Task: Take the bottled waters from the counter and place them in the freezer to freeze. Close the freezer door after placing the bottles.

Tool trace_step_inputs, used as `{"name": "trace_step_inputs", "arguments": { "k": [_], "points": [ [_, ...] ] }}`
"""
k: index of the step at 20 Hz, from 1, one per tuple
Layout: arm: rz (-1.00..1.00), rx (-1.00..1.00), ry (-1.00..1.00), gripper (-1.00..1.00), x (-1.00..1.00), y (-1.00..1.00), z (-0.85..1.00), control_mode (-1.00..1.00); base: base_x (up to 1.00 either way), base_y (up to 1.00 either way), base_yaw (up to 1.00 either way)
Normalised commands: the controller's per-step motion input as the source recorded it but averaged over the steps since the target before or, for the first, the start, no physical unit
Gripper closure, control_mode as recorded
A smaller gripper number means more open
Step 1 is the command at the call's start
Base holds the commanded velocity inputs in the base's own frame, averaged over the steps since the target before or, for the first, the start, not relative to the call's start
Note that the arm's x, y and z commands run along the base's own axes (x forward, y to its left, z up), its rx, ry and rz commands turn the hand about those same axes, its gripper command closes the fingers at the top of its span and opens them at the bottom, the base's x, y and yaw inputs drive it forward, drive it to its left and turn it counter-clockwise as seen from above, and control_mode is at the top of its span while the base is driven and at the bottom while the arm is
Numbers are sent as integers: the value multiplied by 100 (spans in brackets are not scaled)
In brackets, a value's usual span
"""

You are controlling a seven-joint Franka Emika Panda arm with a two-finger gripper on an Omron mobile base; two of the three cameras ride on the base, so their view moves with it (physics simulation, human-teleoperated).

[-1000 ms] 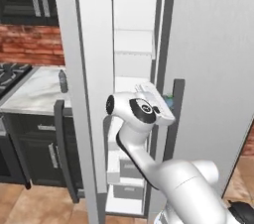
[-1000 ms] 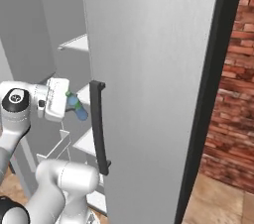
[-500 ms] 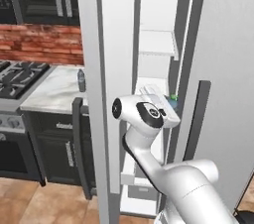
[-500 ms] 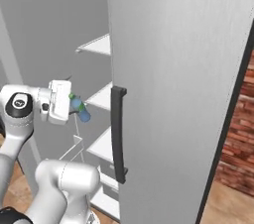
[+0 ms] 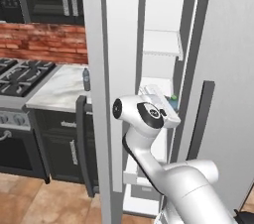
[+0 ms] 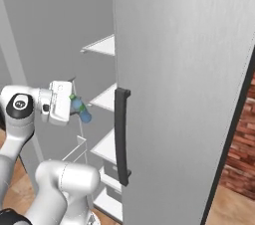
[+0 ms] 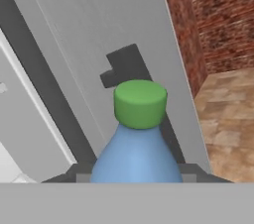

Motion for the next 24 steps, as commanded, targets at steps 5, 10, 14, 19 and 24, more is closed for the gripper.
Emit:
{"name": "trace_step_inputs", "arguments": {
  "k": [5, 10, 14, 19, 24],
  "points": [
    [0, 0, 0, 100, 0, 0, 0, 100, 0, -2, 6],
    [2, 0, -1, 100, -1, -4, 5, -100, 0, -18, 4],
    [9, 0, -9, 100, -3, -14, 50, -100, 0, 0, 0],
    [14, -3, -5, 100, -1, -2, 73, -100, 0, 0, 0],
    [2, -5, 1, 100, 2, 0, 92, -100, 0, 0, 0]
  ]
}}
